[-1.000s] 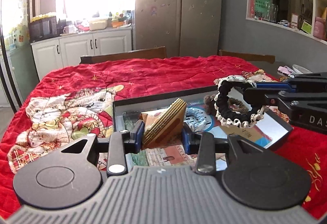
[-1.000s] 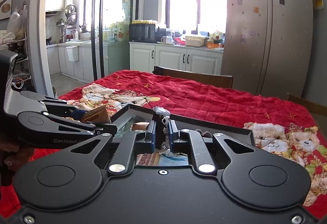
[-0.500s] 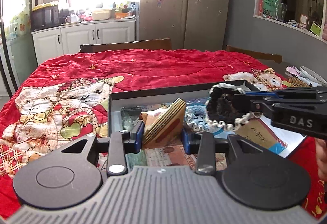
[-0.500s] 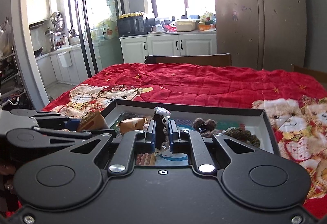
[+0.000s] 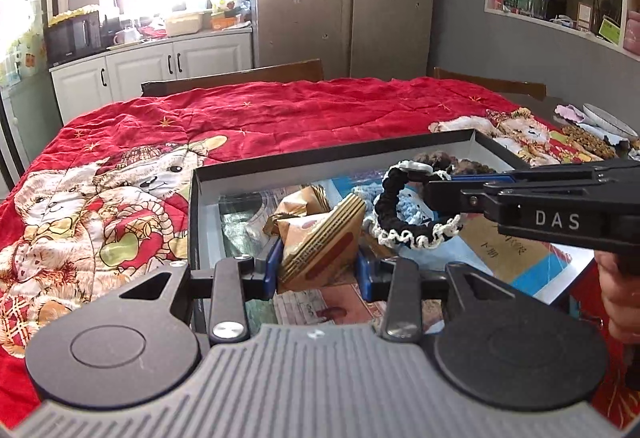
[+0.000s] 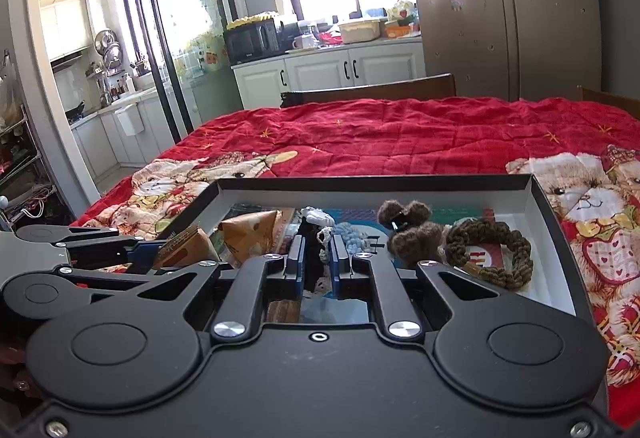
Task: Organize objects
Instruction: 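Lower both items into the box and open both tools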
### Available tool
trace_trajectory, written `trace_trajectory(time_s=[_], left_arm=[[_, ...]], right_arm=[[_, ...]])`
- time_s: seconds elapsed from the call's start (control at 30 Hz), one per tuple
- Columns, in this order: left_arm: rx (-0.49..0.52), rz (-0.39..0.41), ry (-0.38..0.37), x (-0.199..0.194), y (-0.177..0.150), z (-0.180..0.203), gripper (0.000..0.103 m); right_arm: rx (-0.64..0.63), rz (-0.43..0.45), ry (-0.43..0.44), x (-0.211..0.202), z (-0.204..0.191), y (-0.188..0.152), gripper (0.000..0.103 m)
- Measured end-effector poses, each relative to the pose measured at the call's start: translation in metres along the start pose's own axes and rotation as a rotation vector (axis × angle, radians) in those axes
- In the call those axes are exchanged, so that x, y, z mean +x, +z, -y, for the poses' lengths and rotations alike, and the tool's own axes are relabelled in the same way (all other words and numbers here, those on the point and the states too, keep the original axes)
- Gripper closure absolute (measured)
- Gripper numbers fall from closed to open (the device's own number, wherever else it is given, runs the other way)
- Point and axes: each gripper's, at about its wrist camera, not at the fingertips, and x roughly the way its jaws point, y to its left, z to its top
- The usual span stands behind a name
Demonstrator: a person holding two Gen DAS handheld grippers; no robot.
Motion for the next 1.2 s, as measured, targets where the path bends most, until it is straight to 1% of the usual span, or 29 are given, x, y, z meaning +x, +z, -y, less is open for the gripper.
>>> trace_trajectory(time_s=[0.6, 0.93, 1.0, 1.07, 1.2], left_arm=[[0.019, -0.034, -0.005, 0.011, -0.005, 0.003, 0.061], [0.032, -0.039, 0.003, 0.013, -0.006, 0.004, 0.060], [0.033, -0.040, 0.002, 0.013, -0.006, 0.005, 0.059], [0.033, -0.042, 0.001, 0.013, -0.006, 0.005, 0.055], [0.039, -0.038, 0.002, 0.013, -0.006, 0.005, 0.055]], right_arm=[[0.025, -0.084, -0.008, 0.019, 0.008, -0.008, 0.091], [0.027, -0.111, -0.013, 0.025, 0.010, -0.010, 0.091], [0.024, -0.114, -0.011, 0.026, 0.010, -0.011, 0.090], [0.023, -0.118, -0.007, 0.027, 0.009, -0.011, 0.090], [0.013, -0.119, -0.011, 0.027, 0.007, -0.012, 0.090]])
